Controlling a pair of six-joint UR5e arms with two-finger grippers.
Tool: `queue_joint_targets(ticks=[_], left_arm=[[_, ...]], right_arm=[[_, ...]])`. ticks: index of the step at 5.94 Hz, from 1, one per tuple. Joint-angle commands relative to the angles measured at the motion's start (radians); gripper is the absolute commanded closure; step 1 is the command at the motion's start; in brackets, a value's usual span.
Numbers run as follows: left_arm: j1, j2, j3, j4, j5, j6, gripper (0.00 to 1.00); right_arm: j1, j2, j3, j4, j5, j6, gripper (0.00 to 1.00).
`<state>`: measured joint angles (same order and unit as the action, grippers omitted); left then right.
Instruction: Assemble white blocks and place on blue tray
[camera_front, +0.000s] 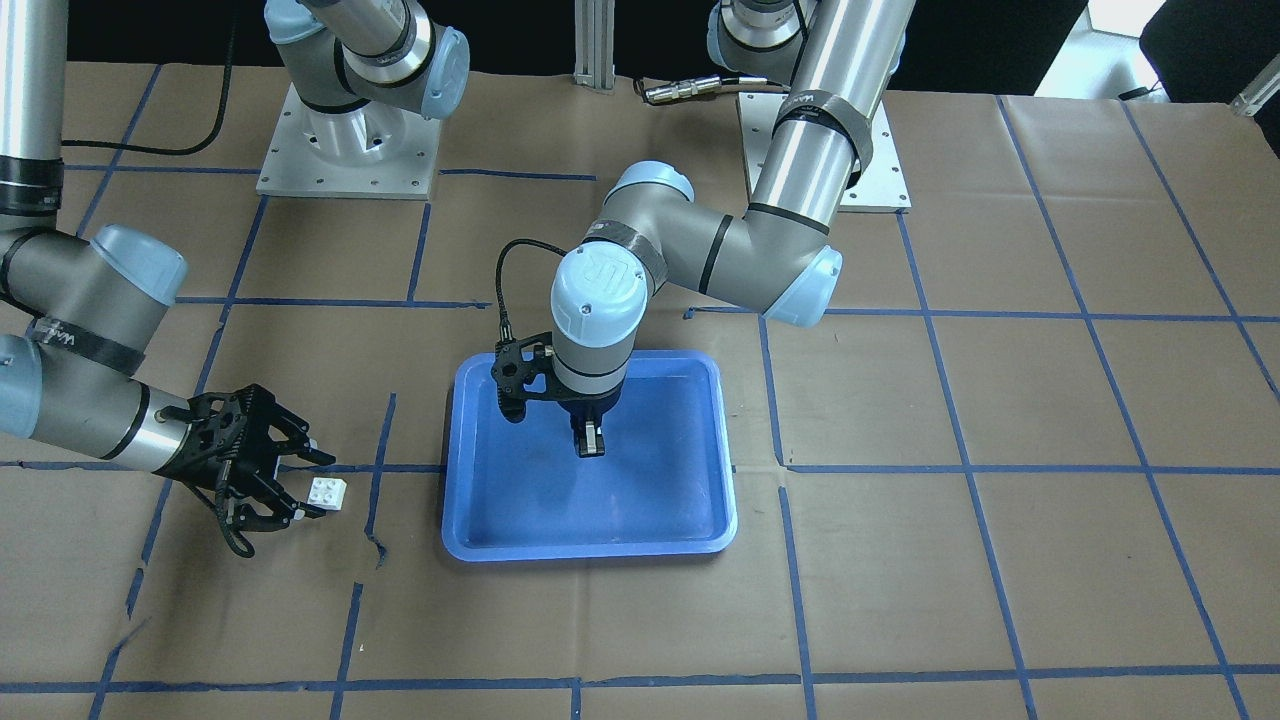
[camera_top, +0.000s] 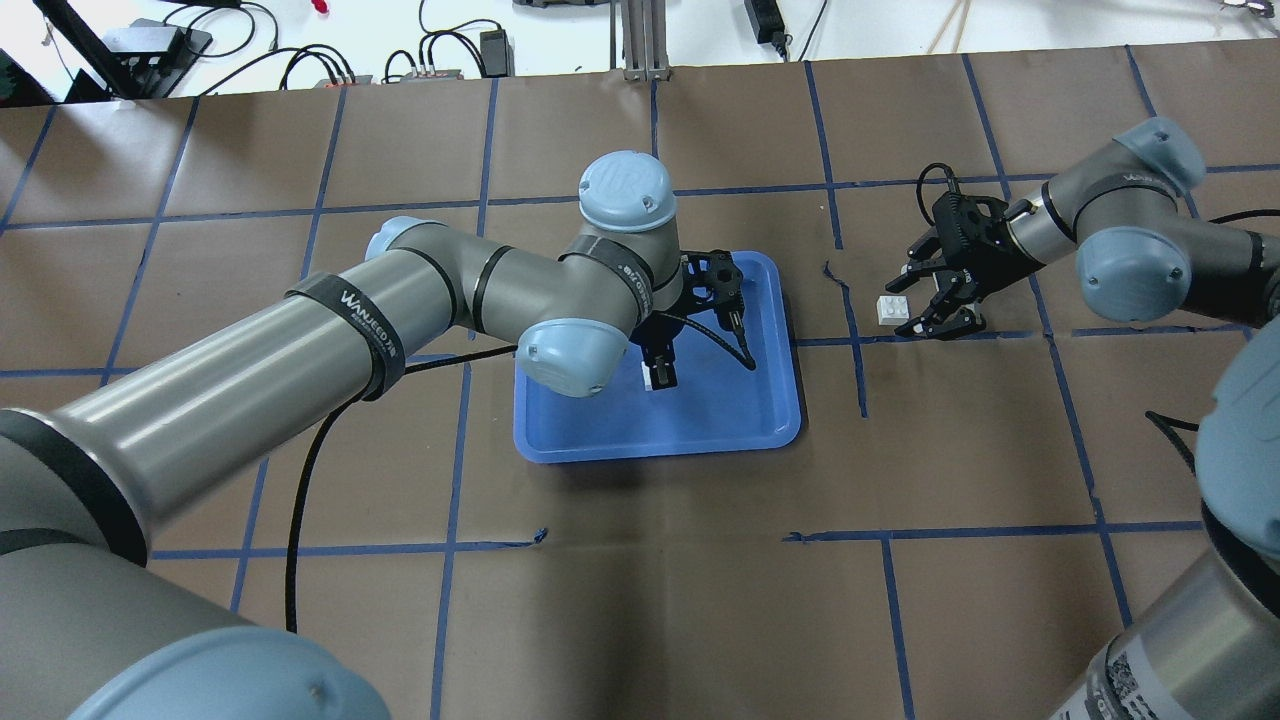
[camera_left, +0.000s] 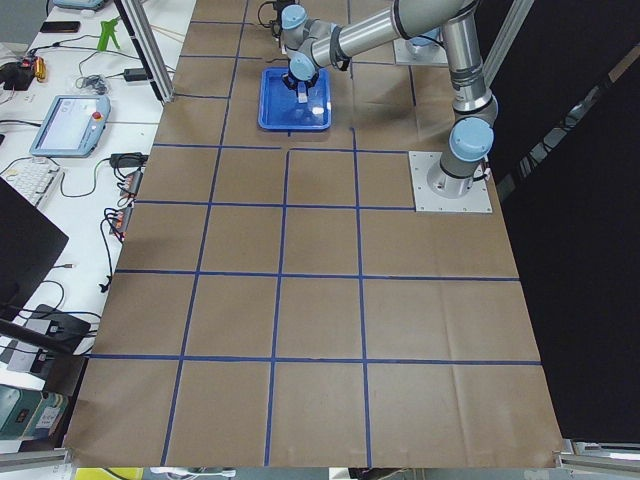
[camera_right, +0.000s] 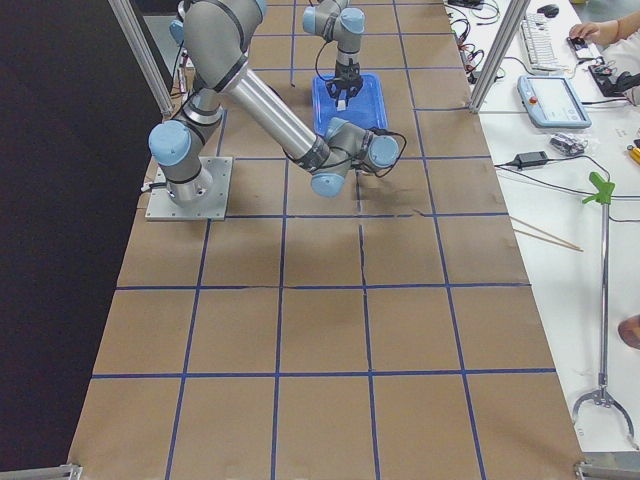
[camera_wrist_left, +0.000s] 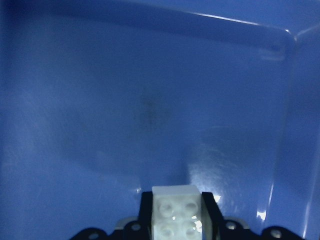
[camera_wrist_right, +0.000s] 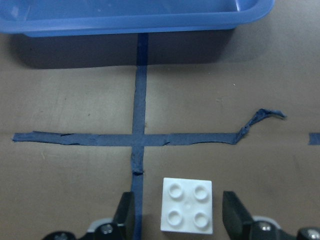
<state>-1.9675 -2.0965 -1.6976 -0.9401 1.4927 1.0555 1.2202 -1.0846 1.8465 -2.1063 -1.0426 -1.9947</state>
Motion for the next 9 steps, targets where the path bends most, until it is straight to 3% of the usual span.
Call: queue_joint_targets(ticks=[1,2,4,6,7,9], left_arm=[[0.001,-0.007,-0.005,0.018,0.006,0.009,0.47],[0.001,-0.008,-0.005,0.015,0.007,0.005,0.01],[0.004,0.027,0.018,-0.027,0.007,0.003,0.01],[0.005,0.157,0.049,-0.251,0.011,-0.031,0.01],[0.01,0.238,0.039,-0.332,0.02,-0.048,0.01],[0.065,0.396,0.049,-0.489,0.041,-0.141,0.01]], right_arm=[[0.001,0.0,-0.001,-0.003,-0.001,-0.001,0.57],[-0.001,0.0,-0.001,-0.003,-0.001,-0.003,0.62],[-0.001,-0.008,-0.012,0.0,-0.001,0.0,0.75],[0.008,-0.041,-0.099,0.031,-0.004,0.013,0.75],[0.021,-0.099,-0.096,0.093,-0.002,0.011,0.75],[0.128,-0.153,-0.029,0.083,0.012,0.034,0.75]])
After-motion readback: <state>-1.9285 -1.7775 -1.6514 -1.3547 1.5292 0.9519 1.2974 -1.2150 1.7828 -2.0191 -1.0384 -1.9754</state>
